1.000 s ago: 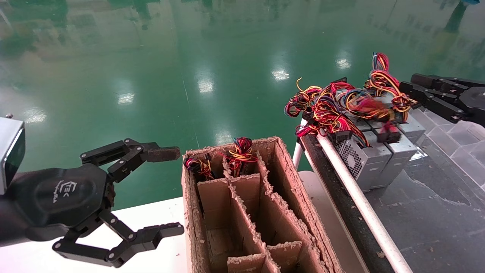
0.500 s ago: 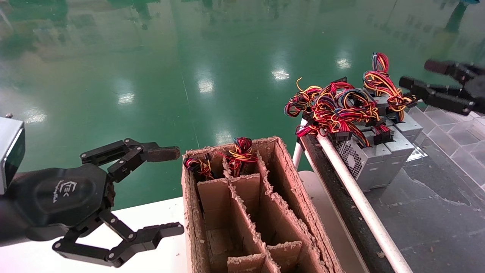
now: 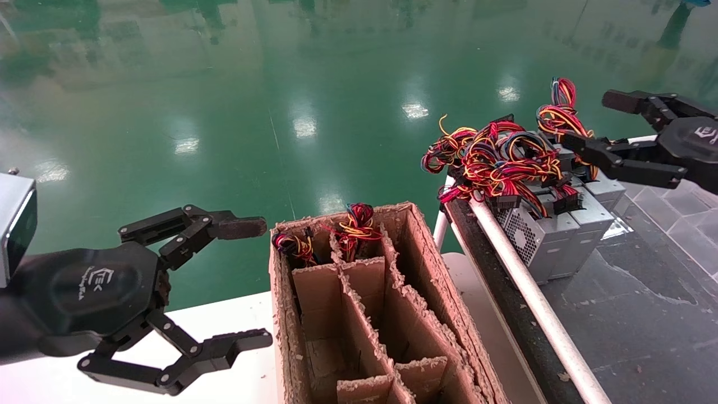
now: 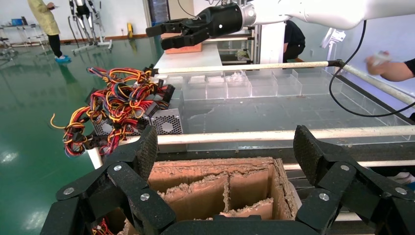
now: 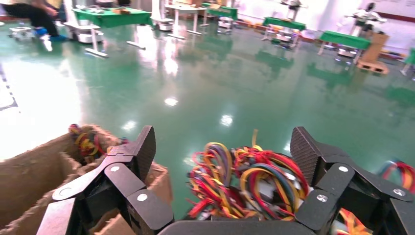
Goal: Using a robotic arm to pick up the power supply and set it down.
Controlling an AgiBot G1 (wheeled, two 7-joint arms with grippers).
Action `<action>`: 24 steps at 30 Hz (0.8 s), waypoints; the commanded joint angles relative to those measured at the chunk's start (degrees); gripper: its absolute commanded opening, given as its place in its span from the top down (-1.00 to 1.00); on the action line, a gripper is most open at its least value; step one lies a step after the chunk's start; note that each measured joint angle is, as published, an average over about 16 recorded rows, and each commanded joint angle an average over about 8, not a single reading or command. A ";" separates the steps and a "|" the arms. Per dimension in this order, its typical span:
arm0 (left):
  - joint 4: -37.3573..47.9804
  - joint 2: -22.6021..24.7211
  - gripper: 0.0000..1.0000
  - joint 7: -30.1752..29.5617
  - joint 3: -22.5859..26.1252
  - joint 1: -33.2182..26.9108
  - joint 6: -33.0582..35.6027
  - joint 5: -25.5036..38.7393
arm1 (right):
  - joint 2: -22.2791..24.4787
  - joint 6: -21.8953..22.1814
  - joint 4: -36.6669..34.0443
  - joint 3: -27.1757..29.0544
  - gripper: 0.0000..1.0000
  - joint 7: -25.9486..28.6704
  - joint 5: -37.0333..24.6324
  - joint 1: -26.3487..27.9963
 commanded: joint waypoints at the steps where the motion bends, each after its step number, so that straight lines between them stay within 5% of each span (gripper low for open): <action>1: 0.00 0.00 -1.00 0.00 0.00 0.00 0.00 0.00 | 0.21 -0.07 2.45 0.18 -1.00 0.87 0.67 -1.23; 24: 0.00 0.00 -1.00 0.00 0.00 0.00 0.00 0.00 | 2.57 -0.81 30.43 2.25 -1.00 10.76 8.27 -15.33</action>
